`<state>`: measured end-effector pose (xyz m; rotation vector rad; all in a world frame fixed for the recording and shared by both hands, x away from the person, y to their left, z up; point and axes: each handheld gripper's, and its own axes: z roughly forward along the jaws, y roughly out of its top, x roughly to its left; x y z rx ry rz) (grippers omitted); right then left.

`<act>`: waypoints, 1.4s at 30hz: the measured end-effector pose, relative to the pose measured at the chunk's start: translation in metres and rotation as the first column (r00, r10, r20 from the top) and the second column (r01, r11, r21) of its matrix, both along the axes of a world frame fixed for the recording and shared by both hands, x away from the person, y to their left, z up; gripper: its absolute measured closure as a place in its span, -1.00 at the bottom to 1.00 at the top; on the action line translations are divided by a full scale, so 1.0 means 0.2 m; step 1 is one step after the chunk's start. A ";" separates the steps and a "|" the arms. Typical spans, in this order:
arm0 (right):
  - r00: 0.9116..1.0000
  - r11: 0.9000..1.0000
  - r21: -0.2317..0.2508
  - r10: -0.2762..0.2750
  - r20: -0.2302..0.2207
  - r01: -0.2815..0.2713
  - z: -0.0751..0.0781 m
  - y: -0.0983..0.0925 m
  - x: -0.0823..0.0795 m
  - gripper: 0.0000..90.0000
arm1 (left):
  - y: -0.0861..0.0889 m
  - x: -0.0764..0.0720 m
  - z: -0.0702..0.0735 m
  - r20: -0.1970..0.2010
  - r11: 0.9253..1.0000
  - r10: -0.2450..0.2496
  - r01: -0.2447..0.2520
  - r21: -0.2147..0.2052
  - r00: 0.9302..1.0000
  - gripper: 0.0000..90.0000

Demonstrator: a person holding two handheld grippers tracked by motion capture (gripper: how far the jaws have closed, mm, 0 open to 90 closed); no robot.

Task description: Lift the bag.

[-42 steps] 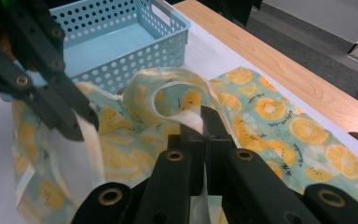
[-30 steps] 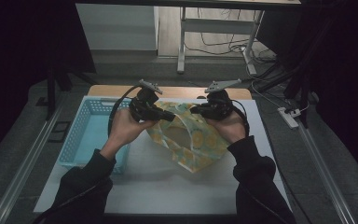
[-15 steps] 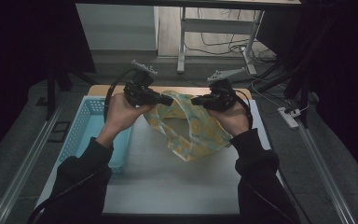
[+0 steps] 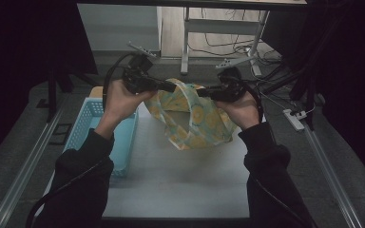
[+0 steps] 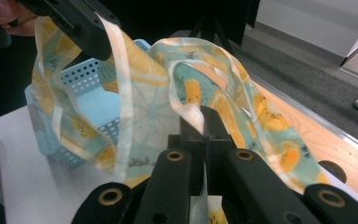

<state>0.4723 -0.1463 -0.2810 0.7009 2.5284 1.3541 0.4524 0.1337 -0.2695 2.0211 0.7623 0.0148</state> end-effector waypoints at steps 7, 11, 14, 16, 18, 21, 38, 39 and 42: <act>1.000 1.000 -0.004 -0.001 0.010 0.001 0.05 0.07 0.01 1.00 | 0.04 0.03 0.05 -0.001 0.999 0.025 -0.025 -0.023 1.000 0.98; 0.999 1.000 -0.013 -0.009 0.035 0.010 0.10 0.08 0.01 1.00 | 0.05 0.03 0.10 0.013 0.999 0.026 -0.025 -0.032 1.000 0.99; 0.998 1.000 -0.018 -0.016 0.056 0.017 0.15 0.07 0.00 1.00 | 0.05 0.02 0.14 0.027 0.999 0.022 -0.021 -0.036 0.999 0.98; 0.997 0.999 -0.029 -0.016 0.072 0.018 0.18 0.07 -0.01 1.00 | 0.05 0.02 0.17 0.036 0.999 0.025 -0.024 -0.030 0.999 0.98; 0.996 0.999 -0.038 -0.025 0.087 0.028 0.21 0.07 -0.01 1.00 | 0.05 0.01 0.21 0.047 0.999 0.027 -0.026 -0.028 0.999 0.99; 0.994 0.998 -0.049 -0.033 0.105 0.038 0.25 0.06 -0.01 1.00 | 0.04 0.01 0.25 0.061 0.999 0.035 -0.034 -0.025 0.998 0.98; 0.985 0.996 -0.068 -0.053 0.162 0.065 0.36 0.08 -0.01 1.00 | 0.03 0.04 0.30 0.106 0.996 0.085 -0.085 -0.006 0.991 0.98; 0.986 0.995 -0.069 -0.054 0.159 0.066 0.35 0.08 -0.01 1.00 | 0.03 0.04 0.29 0.105 0.996 0.088 -0.088 -0.001 0.991 0.98; 0.988 0.995 -0.077 -0.057 0.146 0.069 0.31 0.09 0.02 1.00 | 0.02 0.06 0.26 0.106 0.996 0.092 -0.092 -0.001 0.990 0.98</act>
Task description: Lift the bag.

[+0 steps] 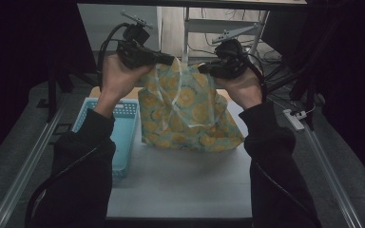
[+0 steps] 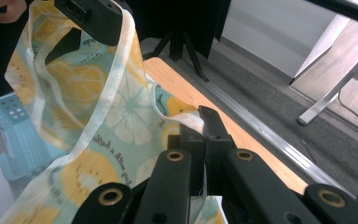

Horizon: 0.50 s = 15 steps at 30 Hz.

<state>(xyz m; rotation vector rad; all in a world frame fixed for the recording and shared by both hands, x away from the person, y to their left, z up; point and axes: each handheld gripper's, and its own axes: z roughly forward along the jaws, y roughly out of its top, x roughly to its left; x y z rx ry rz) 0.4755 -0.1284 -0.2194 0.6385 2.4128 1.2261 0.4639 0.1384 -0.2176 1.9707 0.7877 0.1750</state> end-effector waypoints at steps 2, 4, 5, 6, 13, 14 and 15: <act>1.000 1.000 0.003 0.000 -0.006 0.000 -0.02 0.00 0.01 1.00 | 0.00 0.01 -0.02 0.000 1.000 0.000 0.000 -0.005 1.000 0.98; 1.000 1.000 0.002 0.001 -0.011 -0.001 -0.04 0.01 0.02 1.00 | -0.01 0.01 -0.03 0.001 1.000 -0.002 0.002 -0.001 1.000 0.98; 1.000 1.000 0.000 0.000 -0.011 0.000 -0.05 0.01 0.02 0.99 | -0.01 0.01 -0.04 0.005 1.000 -0.004 0.004 0.005 1.000 0.98; 1.000 1.000 -0.002 0.000 -0.011 0.000 -0.06 0.01 0.02 0.99 | -0.02 0.01 -0.05 0.008 1.000 -0.007 0.007 0.009 1.000 0.98; 1.000 1.000 -0.010 -0.008 -0.018 0.008 -0.12 0.02 0.04 0.92 | -0.05 0.04 -0.12 0.005 0.999 -0.021 0.021 0.049 1.000 0.94; 1.000 1.000 -0.009 -0.009 -0.021 0.009 -0.13 0.02 0.04 0.90 | -0.05 0.04 -0.13 0.009 0.998 -0.020 0.020 0.053 1.000 0.92; 1.000 1.000 -0.006 -0.009 -0.021 0.009 -0.14 0.02 0.05 0.87 | -0.05 0.04 -0.14 0.011 0.998 -0.021 0.021 0.058 1.000 0.88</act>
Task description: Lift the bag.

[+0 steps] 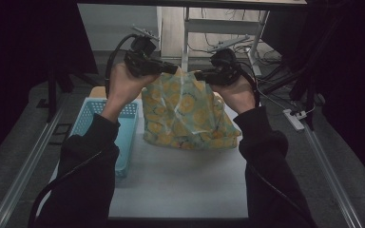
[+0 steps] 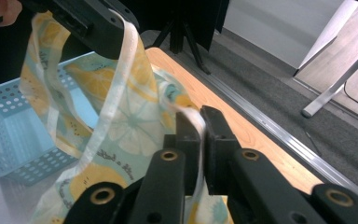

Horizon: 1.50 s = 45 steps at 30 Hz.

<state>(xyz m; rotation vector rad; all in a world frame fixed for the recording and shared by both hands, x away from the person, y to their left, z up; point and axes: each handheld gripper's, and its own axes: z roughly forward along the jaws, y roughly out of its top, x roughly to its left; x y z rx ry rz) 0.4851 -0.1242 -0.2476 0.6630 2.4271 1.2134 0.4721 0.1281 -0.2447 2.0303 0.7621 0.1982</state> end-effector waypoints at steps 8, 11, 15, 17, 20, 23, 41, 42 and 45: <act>1.000 0.999 0.054 -0.008 -0.002 0.008 -0.05 -0.04 0.00 0.62 | 0.04 -0.02 -0.04 0.017 1.000 0.003 -0.002 -0.015 1.000 0.50; 1.000 0.998 0.065 -0.009 -0.002 0.009 -0.07 -0.05 -0.01 0.51 | 0.05 -0.04 -0.07 0.015 1.000 0.003 -0.002 -0.009 1.000 0.34; 1.000 0.997 0.072 -0.002 -0.007 0.002 -0.11 -0.06 -0.02 0.37 | 0.07 -0.05 -0.12 0.021 1.000 -0.001 0.001 -0.009 1.000 0.17; 1.000 0.998 0.069 0.005 -0.014 -0.004 -0.14 -0.06 -0.02 0.30 | 0.07 -0.06 -0.14 0.024 1.000 0.001 0.000 -0.006 1.000 0.07; 1.000 0.998 0.068 0.010 -0.019 -0.009 -0.17 -0.06 -0.03 0.20 | 0.06 -0.07 -0.18 0.036 1.000 0.001 -0.002 0.007 0.999 -0.07; 1.000 0.997 0.072 0.015 -0.023 -0.014 -0.19 -0.06 -0.05 0.11 | 0.05 -0.09 -0.22 0.055 1.000 0.000 -0.001 0.020 0.998 -0.19; 0.999 0.995 0.102 0.020 -0.046 -0.015 -0.38 -0.09 -0.13 -0.36 | 0.07 -0.21 -0.44 0.043 1.000 -0.008 0.007 0.023 0.999 -0.68; 0.998 0.994 0.104 0.022 -0.050 -0.017 -0.38 -0.09 -0.13 -0.38 | 0.07 -0.21 -0.45 0.041 1.000 -0.005 0.004 0.028 0.999 -0.70; 0.998 0.993 0.112 0.027 -0.052 -0.021 -0.41 -0.09 -0.15 -0.45 | 0.07 -0.23 -0.49 0.034 0.999 -0.005 0.004 0.039 0.999 -0.77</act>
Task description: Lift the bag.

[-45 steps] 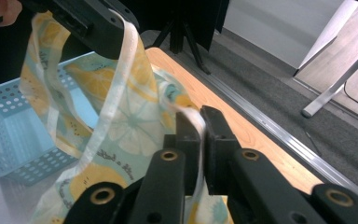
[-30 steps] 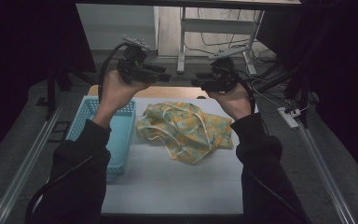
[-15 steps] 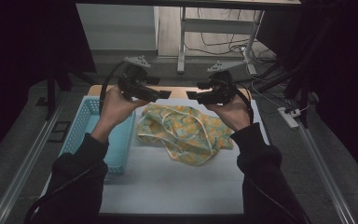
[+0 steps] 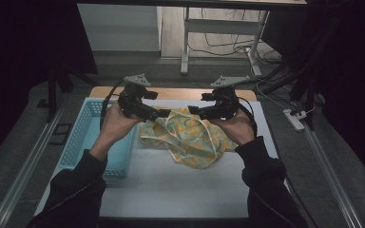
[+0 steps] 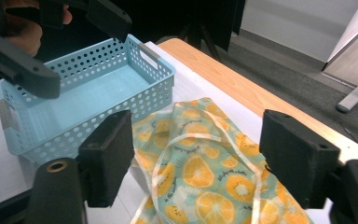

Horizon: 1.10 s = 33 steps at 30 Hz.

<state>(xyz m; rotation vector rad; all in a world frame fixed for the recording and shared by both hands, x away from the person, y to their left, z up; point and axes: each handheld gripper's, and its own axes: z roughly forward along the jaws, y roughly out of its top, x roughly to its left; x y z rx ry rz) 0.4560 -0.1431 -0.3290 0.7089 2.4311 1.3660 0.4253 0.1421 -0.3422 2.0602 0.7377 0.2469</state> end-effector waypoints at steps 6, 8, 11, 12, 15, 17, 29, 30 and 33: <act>1.000 1.000 0.008 0.011 0.011 -0.011 -0.05 0.00 -0.03 -0.61 | 0.01 -0.04 -0.08 -0.010 1.000 0.014 -0.014 0.011 1.000 -0.90; 1.000 1.000 0.006 0.010 0.014 -0.010 -0.07 0.00 -0.04 -0.67 | 0.01 -0.06 -0.10 -0.013 1.000 0.010 -0.009 0.012 1.000 -0.93; 1.000 1.000 0.003 0.010 0.017 -0.010 -0.11 0.01 -0.06 -0.74 | 0.02 -0.07 -0.14 -0.017 1.000 0.010 -0.010 0.003 1.000 -0.98; 1.000 1.000 0.002 0.011 0.014 -0.011 -0.13 0.01 -0.06 -0.76 | 0.02 -0.08 -0.16 -0.017 1.000 0.013 -0.013 -0.001 1.000 -0.99; 1.000 1.000 0.003 0.015 0.002 -0.015 -0.17 0.01 -0.07 -0.81 | 0.04 -0.10 -0.20 -0.007 1.000 0.014 -0.014 -0.004 1.000 -1.00; 1.000 1.000 0.006 0.017 -0.006 -0.017 -0.19 0.00 -0.07 -0.82 | 0.05 -0.11 -0.23 -0.018 1.000 0.005 -0.006 -0.024 1.000 -1.00; 0.999 1.000 0.008 0.028 -0.032 -0.028 -0.33 -0.03 -0.09 -0.94 | 0.13 -0.20 -0.38 -0.024 0.998 0.051 -0.052 -0.046 0.998 -1.00; 0.999 1.000 0.011 0.029 -0.034 -0.029 -0.34 -0.03 -0.10 -0.95 | 0.13 -0.21 -0.39 -0.023 0.997 0.054 -0.055 -0.046 0.998 -1.00; 0.999 0.999 0.006 0.036 -0.028 -0.036 -0.37 -0.04 -0.11 -0.98 | 0.15 -0.24 -0.42 -0.022 0.997 0.065 -0.066 -0.043 0.998 -1.00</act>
